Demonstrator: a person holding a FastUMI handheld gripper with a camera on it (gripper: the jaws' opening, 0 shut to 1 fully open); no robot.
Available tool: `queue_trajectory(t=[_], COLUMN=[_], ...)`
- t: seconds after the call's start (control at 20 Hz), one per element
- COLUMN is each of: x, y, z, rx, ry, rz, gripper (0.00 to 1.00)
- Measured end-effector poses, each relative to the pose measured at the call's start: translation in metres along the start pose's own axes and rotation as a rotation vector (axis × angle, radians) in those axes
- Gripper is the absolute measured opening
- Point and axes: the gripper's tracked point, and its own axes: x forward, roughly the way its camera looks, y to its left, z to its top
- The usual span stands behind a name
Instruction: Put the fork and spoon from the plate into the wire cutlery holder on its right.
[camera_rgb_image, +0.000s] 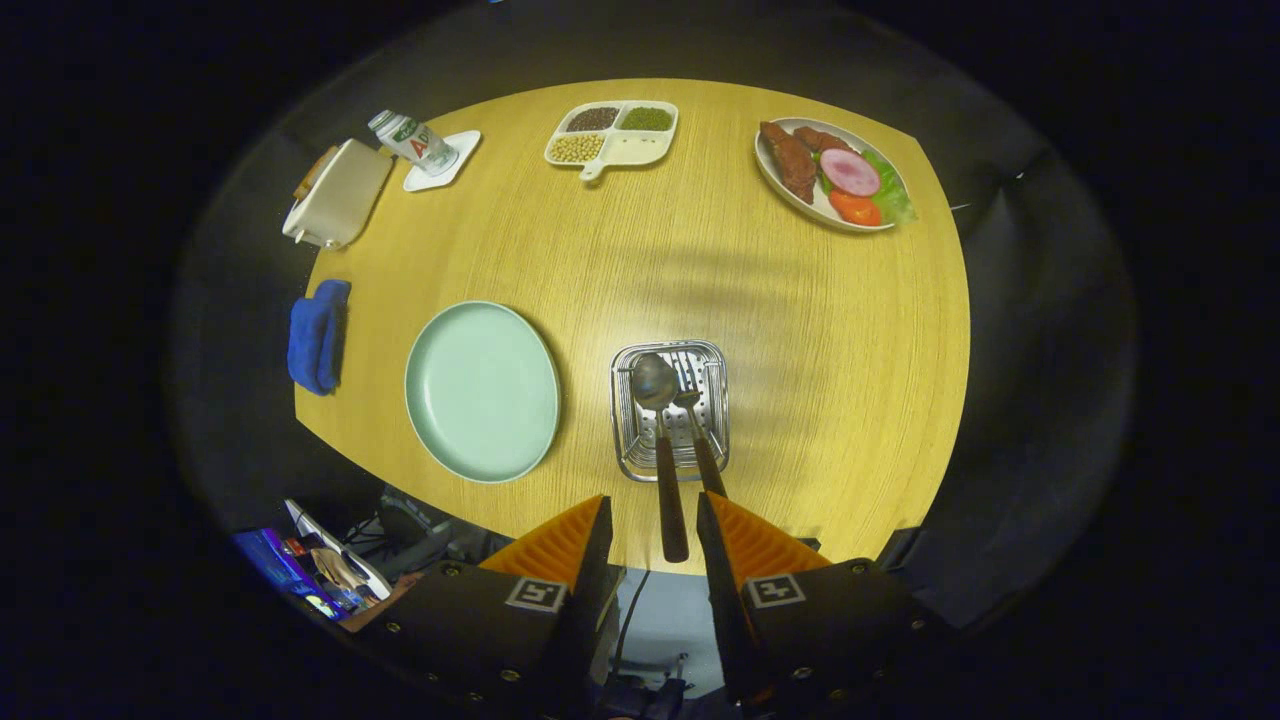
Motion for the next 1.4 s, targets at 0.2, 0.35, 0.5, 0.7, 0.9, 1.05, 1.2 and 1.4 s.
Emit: queue_trajectory(t=[0.2, 0.35, 0.5, 0.7, 0.9, 1.05, 1.2, 1.4], x=[-0.033, -0.06, -0.086, -0.12, -0.156, -0.17, -0.178, -0.18], y=[0.016, 0.028, 0.049, 0.075, 0.11, 0.131, 0.151, 0.174], z=[0.005, 0.008, 0.009, 0.008, -0.011, -0.03, -0.045, -0.048], rx=[0.061, 0.064, 0.045, 0.039, -0.035, -0.072, -0.11, -0.101], ry=[-0.186, -0.366, -0.571, -0.893, -1.187, -1.3, -1.393, -1.501], rz=[0.065, 0.065, 0.04, 0.001, -0.08, -0.117, -0.159, -0.16], gripper=[0.51, 0.51, 0.51, 0.51, 0.51, 0.54, 0.58, 0.87])
